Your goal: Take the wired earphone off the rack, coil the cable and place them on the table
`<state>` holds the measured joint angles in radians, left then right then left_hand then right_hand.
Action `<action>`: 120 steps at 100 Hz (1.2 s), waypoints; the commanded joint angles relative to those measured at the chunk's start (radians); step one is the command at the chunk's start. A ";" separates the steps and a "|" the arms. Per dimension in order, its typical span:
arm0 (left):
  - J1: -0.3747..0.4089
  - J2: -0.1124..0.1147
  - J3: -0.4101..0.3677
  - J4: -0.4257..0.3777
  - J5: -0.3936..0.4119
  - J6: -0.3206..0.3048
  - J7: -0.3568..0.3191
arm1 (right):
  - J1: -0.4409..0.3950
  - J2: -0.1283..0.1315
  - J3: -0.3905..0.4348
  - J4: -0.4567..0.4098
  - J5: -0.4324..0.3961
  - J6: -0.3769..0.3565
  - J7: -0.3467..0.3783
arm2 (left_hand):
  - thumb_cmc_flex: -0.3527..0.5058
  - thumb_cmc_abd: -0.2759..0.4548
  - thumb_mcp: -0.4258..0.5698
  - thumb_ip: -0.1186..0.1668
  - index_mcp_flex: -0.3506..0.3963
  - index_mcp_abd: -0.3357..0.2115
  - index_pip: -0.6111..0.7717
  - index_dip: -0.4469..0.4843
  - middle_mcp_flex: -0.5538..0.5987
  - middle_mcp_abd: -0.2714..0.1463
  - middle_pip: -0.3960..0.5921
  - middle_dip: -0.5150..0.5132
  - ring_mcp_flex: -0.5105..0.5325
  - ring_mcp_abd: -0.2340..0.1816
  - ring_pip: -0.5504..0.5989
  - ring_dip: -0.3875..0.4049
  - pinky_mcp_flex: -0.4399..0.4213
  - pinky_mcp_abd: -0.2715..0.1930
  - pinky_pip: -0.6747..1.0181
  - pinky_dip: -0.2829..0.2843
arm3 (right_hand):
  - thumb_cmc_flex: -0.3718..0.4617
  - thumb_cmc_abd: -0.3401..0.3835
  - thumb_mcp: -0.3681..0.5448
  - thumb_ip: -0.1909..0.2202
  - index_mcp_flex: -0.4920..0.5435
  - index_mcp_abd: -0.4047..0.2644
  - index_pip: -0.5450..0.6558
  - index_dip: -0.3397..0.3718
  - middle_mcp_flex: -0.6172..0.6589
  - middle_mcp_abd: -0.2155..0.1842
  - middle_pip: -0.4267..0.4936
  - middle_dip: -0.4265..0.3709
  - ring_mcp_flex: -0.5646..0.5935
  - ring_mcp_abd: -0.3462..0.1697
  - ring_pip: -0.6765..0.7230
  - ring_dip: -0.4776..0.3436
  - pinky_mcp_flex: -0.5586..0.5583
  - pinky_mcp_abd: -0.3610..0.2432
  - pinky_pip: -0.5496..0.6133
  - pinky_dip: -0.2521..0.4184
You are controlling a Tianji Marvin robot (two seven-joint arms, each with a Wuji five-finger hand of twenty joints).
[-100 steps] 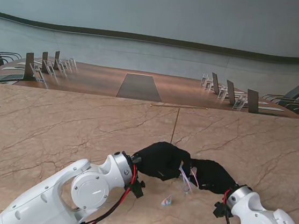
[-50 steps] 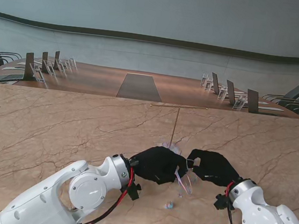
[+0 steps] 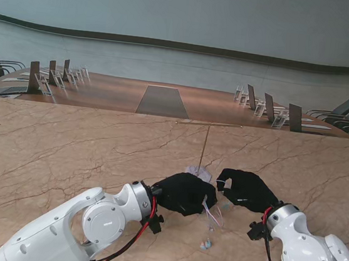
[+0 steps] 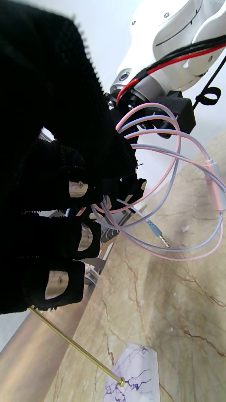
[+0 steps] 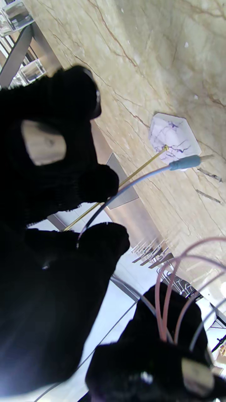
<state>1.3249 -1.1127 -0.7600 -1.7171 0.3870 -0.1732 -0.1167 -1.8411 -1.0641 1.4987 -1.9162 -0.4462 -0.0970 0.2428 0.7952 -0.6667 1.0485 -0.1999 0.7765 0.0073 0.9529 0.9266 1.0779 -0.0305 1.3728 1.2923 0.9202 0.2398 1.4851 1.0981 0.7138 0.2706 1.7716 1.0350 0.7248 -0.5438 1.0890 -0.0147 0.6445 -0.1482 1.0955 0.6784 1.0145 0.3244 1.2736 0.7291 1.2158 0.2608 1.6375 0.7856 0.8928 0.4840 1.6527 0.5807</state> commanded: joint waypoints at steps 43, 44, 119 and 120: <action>-0.015 -0.004 0.004 0.028 0.012 -0.006 -0.006 | -0.006 0.000 0.002 -0.049 0.029 0.023 0.037 | 0.022 0.035 0.018 0.002 0.013 -0.042 0.009 0.041 0.001 -0.077 0.020 0.033 -0.014 0.011 0.005 0.018 0.001 -0.013 0.046 0.028 | 0.067 0.017 0.071 0.028 0.098 -0.024 0.194 0.051 0.042 0.161 0.000 0.018 0.081 0.035 0.054 0.010 0.055 0.030 0.072 -0.044; -0.015 -0.004 0.004 0.028 0.012 -0.006 -0.007 | -0.005 0.000 0.003 -0.049 0.029 0.022 0.038 | 0.022 0.035 0.018 0.002 0.012 -0.042 0.008 0.040 0.001 -0.077 0.020 0.033 -0.014 0.012 0.005 0.018 0.001 -0.013 0.046 0.028 | 0.066 0.018 0.068 0.030 0.097 -0.027 0.194 0.051 0.042 0.160 0.003 0.022 0.080 0.035 0.060 0.015 0.055 0.026 0.080 -0.041; -0.032 0.005 0.019 0.051 0.024 -0.022 -0.036 | 0.011 0.015 0.026 -0.070 0.001 0.012 0.103 | 0.020 0.035 0.020 0.001 0.013 -0.043 0.007 0.046 0.001 -0.077 0.019 0.033 -0.014 0.012 0.004 0.020 -0.002 -0.014 0.044 0.030 | 0.055 0.013 0.022 0.045 0.019 -0.056 0.197 -0.010 0.051 0.120 0.046 0.081 0.082 0.000 0.134 0.029 0.056 -0.046 0.167 -0.019; -0.033 0.005 0.019 0.051 0.024 -0.022 -0.036 | 0.011 0.015 0.026 -0.070 0.000 0.012 0.104 | 0.020 0.035 0.020 0.001 0.013 -0.043 0.007 0.046 0.001 -0.077 0.019 0.033 -0.014 0.012 0.004 0.020 -0.002 -0.014 0.044 0.030 | 0.057 0.011 0.025 0.038 0.015 -0.056 0.206 -0.024 0.051 0.117 0.046 0.081 0.082 -0.004 0.135 0.029 0.057 -0.048 0.166 -0.020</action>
<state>1.2899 -1.1072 -0.7439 -1.6694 0.4085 -0.1975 -0.1467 -1.8260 -1.0510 1.5241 -1.9718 -0.4459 -0.0886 0.3419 0.7952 -0.6662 1.0482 -0.1999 0.7764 0.0032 0.9442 0.9385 1.0778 -0.0309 1.3728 1.2923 0.9201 0.2398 1.4848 1.0984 0.7129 0.2705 1.7708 1.0357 0.7252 -0.5542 1.1015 -0.0148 0.6412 -0.1375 1.1190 0.6511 1.0407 0.3312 1.2534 0.7802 1.2293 0.2745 1.6544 0.8048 0.9176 0.5100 1.6756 0.5497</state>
